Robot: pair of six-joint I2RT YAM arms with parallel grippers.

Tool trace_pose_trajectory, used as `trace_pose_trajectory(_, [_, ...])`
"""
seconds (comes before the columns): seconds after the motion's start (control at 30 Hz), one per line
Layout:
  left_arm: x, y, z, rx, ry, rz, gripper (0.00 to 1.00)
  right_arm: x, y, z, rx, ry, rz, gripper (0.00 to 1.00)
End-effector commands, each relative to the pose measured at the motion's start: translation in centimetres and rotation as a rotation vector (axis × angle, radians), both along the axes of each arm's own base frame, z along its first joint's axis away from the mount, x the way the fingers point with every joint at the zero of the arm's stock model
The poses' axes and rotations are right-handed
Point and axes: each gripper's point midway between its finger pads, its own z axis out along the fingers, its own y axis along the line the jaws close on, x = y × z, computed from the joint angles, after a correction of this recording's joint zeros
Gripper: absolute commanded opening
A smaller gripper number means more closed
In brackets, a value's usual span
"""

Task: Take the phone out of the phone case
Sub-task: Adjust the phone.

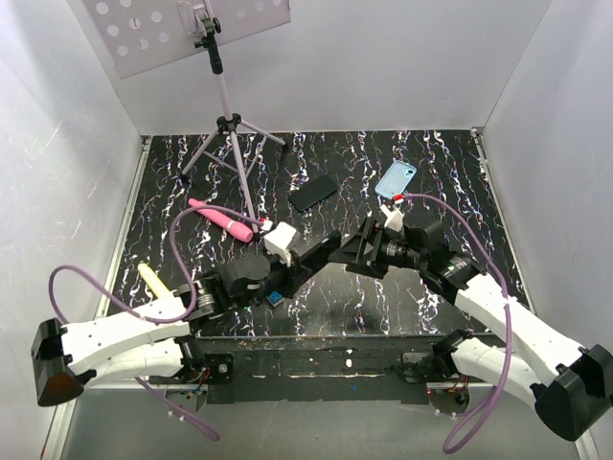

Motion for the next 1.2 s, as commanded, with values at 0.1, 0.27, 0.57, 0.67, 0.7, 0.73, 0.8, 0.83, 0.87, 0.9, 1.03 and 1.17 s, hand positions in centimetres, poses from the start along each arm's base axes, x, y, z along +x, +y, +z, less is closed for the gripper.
trace_pose_trajectory(0.1, [-3.0,2.9,3.6,-0.015,0.057,-0.283,0.00,-3.2,-4.8,-1.9,-0.389,-0.355,0.332,0.88])
trace_pose_trajectory(0.27, [-9.1,1.6,5.5,-0.101,0.202,-0.752,0.00,-7.2,-2.4,2.4,-0.144,-0.435,0.619,0.86])
trace_pose_trajectory(0.57, [-12.3,0.3,5.6,-0.182,0.409,-1.066,0.00,-10.1,-2.1,3.5,-0.003,-0.421,0.775,0.78])
trace_pose_trajectory(0.67, [-11.6,0.0,5.7,-0.159,0.393,-1.051,0.00,-11.9,-1.7,4.3,0.086,-0.408,0.841,0.70])
trace_pose_trajectory(0.7, [-11.4,-0.1,5.6,-0.148,0.397,-1.050,0.00,-12.1,-1.4,4.4,0.104,-0.427,0.844,0.71])
trace_pose_trajectory(0.73, [-11.2,-0.2,5.7,-0.147,0.404,-1.050,0.00,-12.2,-1.3,4.3,0.114,-0.425,0.842,0.72])
trace_pose_trajectory(0.8, [-11.1,-0.4,5.9,-0.155,0.408,-1.070,0.00,-12.7,-1.1,4.1,0.130,-0.422,0.853,0.72])
trace_pose_trajectory(0.83, [-11.0,-0.5,5.8,-0.154,0.410,-1.076,0.00,-12.8,-1.0,3.9,0.128,-0.419,0.857,0.71])
trace_pose_trajectory(0.87, [-10.9,-0.6,5.8,-0.153,0.409,-1.074,0.00,-12.8,-0.9,3.5,0.122,-0.411,0.858,0.70])
trace_pose_trajectory(0.9, [-10.7,-0.7,5.8,-0.148,0.409,-1.069,0.00,-12.9,-0.8,3.3,0.120,-0.400,0.863,0.69])
trace_pose_trajectory(1.03, [-10.1,-0.9,6.0,-0.147,0.388,-1.053,0.00,-13.6,-0.5,3.3,0.131,-0.394,0.891,0.42])
trace_pose_trajectory(1.17, [-8.2,-0.9,6.3,-0.146,0.382,-0.938,0.00,-12.2,0.0,3.1,0.085,-0.413,0.805,0.01])
